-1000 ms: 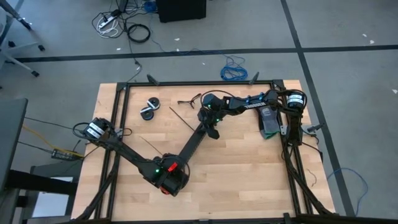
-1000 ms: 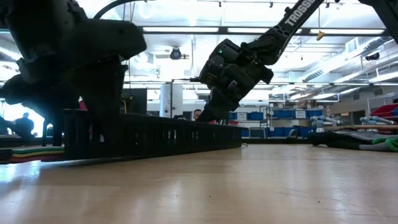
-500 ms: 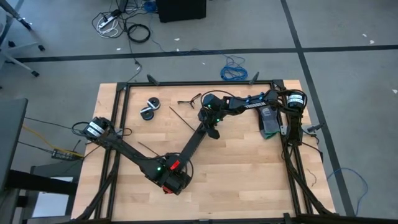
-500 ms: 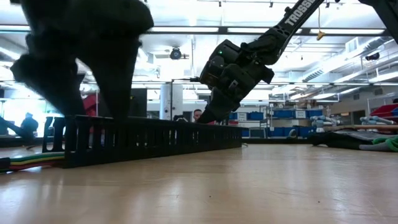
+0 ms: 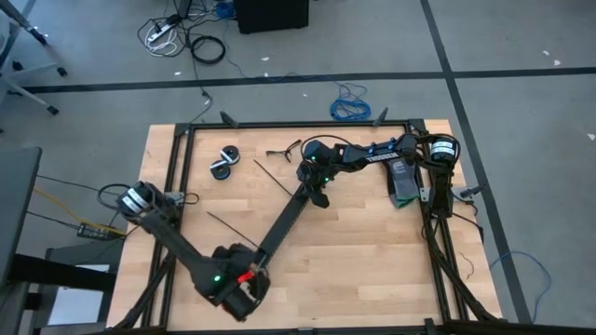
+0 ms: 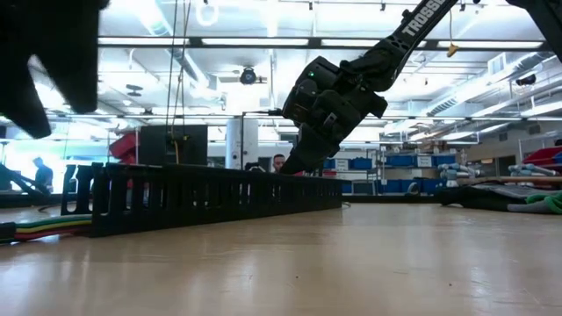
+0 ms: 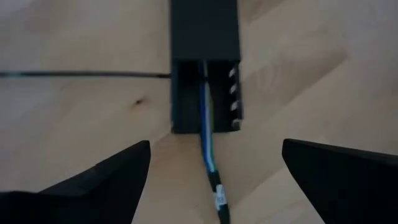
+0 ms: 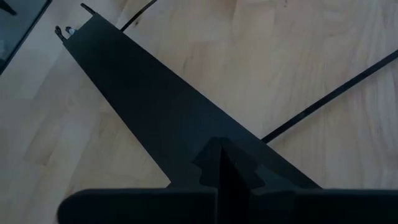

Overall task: Ziptie cables
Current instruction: Insert the black cover of the black cable duct

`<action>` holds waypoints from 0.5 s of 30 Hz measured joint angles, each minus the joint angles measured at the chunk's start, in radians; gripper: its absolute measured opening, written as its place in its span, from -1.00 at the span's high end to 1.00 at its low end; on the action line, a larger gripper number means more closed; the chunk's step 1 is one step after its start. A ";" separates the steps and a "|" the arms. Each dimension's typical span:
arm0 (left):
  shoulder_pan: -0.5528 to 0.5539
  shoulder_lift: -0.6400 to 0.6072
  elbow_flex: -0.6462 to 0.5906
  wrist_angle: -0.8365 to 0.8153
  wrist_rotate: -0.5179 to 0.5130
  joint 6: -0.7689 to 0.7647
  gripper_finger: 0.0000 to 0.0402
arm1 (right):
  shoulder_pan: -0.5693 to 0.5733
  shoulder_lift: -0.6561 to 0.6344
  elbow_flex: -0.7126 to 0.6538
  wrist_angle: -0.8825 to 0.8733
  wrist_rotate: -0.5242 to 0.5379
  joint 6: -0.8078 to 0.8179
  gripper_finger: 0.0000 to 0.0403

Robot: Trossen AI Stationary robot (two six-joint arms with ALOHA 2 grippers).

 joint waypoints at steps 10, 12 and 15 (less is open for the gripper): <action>-0.036 0.040 -0.072 0.031 -0.069 -0.046 -0.79 | 0.000 0.000 0.000 0.002 -0.002 -0.018 1.00; -0.035 0.058 -0.085 0.032 -0.068 -0.046 -0.79 | -0.001 0.000 0.000 0.002 -0.003 -0.019 1.00; -0.030 0.070 -0.094 0.039 -0.072 -0.047 -0.79 | -0.002 0.000 0.000 0.002 -0.003 -0.019 1.00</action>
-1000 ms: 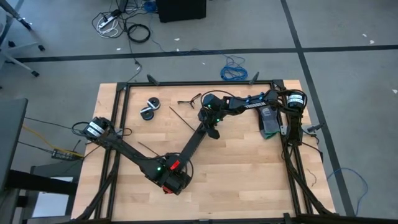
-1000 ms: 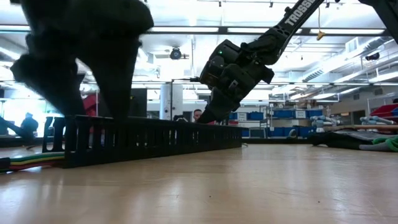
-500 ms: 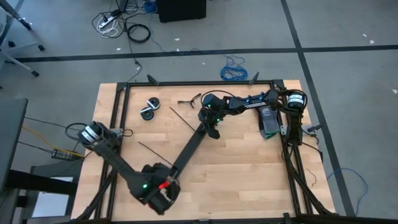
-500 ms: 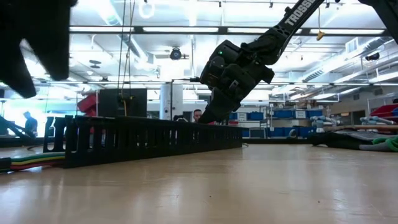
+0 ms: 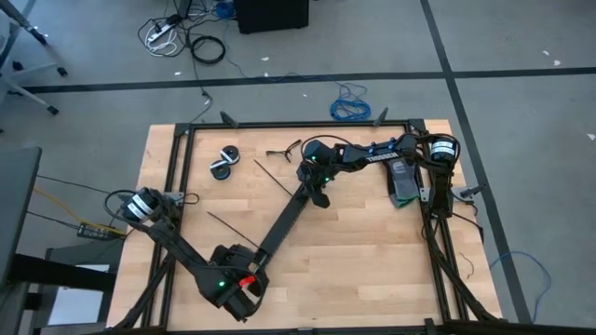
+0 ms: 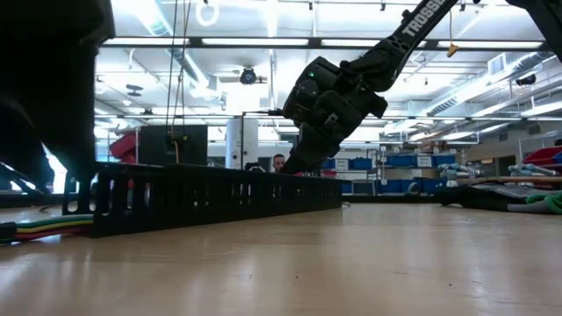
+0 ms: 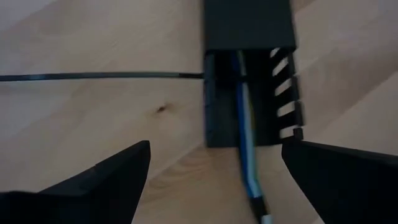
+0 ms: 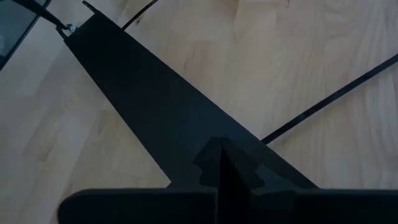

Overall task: Ziptie cables
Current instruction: Insert the black cover of the black cable duct

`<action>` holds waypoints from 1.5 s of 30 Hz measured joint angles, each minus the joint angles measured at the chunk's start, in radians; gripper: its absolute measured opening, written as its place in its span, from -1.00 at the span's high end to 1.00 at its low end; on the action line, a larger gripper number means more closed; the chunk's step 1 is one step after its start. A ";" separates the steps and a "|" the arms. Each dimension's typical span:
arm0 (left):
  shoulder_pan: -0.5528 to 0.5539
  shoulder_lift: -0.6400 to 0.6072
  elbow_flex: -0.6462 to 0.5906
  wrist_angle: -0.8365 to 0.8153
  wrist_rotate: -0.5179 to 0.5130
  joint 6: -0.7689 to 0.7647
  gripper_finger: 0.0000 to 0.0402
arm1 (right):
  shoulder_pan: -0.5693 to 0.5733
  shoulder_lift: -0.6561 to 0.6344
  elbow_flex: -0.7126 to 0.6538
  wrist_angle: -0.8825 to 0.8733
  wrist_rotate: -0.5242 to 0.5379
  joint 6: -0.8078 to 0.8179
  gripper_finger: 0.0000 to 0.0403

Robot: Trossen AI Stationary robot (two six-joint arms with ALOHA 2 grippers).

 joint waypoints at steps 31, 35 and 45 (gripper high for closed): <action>0.087 0.021 -0.013 0.289 -0.015 0.289 -0.79 | -0.041 0.000 0.000 -0.035 -0.012 0.055 1.00; 0.100 0.021 -0.013 0.288 -0.013 0.292 -0.79 | -0.042 0.000 0.000 -0.031 0.006 0.072 1.00; 0.141 0.021 -0.013 0.242 0.027 0.292 -0.78 | -0.042 0.000 -0.001 -0.013 0.028 0.099 1.00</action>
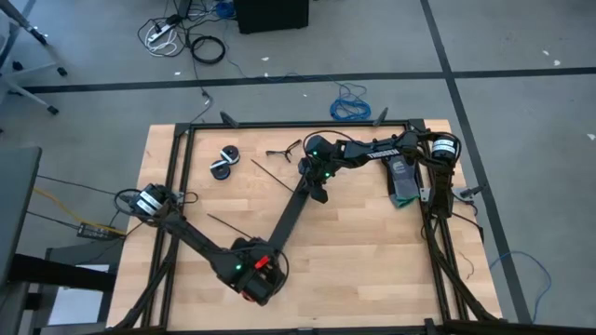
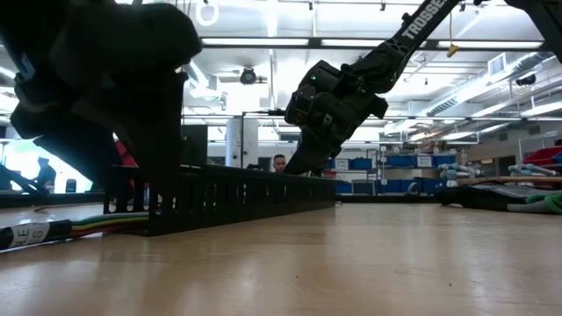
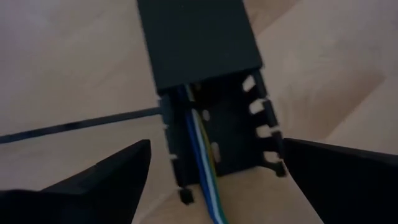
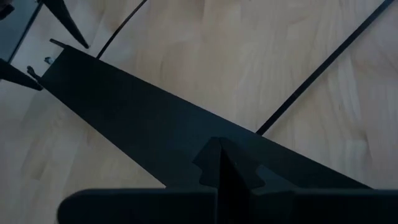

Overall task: Ziptie cables
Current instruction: Insert the black cover of the black cable duct

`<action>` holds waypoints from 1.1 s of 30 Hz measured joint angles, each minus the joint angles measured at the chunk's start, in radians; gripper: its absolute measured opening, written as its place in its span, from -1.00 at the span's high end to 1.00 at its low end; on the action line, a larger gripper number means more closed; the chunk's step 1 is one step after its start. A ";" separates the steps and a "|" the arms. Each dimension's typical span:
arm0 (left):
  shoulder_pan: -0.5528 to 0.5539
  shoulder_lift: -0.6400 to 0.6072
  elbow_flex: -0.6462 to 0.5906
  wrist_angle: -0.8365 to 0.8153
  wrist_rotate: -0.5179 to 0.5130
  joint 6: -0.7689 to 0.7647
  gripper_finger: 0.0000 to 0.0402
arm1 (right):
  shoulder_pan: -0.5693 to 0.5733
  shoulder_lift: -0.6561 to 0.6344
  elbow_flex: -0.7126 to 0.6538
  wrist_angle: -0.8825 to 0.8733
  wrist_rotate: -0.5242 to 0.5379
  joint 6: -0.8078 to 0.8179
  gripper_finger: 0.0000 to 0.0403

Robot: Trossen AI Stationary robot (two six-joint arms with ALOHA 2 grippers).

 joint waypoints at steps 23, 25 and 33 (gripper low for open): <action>0.031 0.000 0.000 -0.024 0.003 0.000 -0.75 | 0.062 0.002 0.000 0.021 -0.002 0.004 1.00; 0.031 0.000 0.000 -0.024 0.008 0.000 -0.75 | 0.061 0.002 0.000 0.021 -0.001 0.008 1.00; 0.030 0.000 0.000 -0.024 0.044 0.000 -0.75 | 0.033 0.003 -0.001 0.020 -0.009 0.008 1.00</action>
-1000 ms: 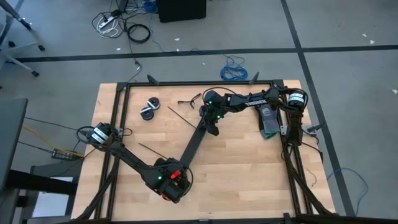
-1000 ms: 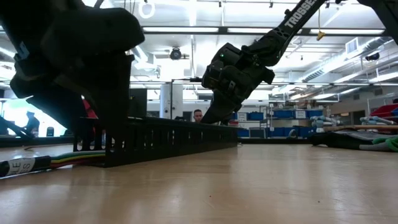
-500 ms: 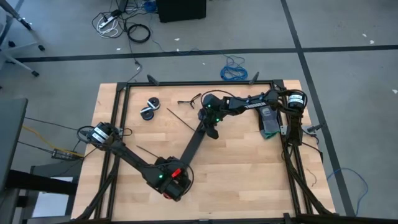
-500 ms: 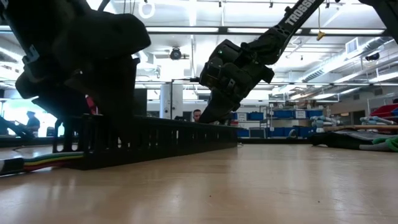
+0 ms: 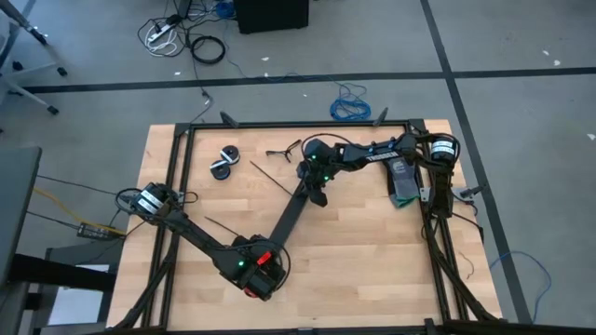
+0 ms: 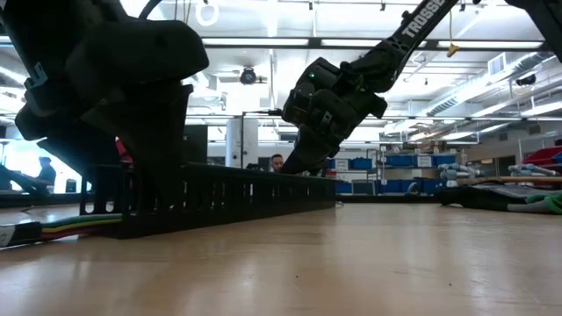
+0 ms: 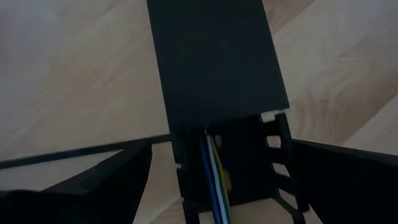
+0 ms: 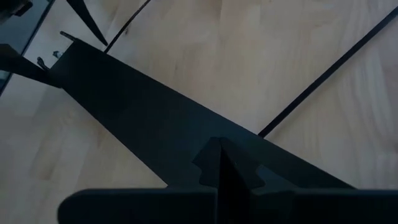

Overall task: Ziptie cables
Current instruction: Insert the black cover of the black cable duct

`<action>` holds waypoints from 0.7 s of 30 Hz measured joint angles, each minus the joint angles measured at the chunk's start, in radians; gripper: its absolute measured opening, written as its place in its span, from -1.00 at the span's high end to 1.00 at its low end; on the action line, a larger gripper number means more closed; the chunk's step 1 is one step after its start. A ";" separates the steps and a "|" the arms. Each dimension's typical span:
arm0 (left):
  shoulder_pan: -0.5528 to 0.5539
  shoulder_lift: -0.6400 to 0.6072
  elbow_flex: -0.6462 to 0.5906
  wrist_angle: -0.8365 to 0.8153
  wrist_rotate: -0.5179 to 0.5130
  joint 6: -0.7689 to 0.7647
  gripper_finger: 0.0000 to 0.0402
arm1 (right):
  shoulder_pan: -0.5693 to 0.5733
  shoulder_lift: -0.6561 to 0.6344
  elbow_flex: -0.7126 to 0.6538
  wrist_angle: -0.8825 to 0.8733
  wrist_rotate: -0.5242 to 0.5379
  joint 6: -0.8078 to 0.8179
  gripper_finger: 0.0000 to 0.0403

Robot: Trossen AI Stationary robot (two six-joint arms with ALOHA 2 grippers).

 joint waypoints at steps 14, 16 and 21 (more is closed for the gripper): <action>0.000 0.000 0.000 -0.001 -0.009 0.000 -0.75 | -0.015 0.000 0.000 0.001 0.008 0.000 1.00; 0.000 0.000 0.000 -0.003 -0.009 0.000 -0.75 | -0.016 -0.001 0.000 0.001 0.008 0.000 1.00; 0.000 0.000 0.000 -0.028 -0.011 0.000 -0.75 | -0.016 -0.001 0.000 -0.002 0.009 0.016 1.00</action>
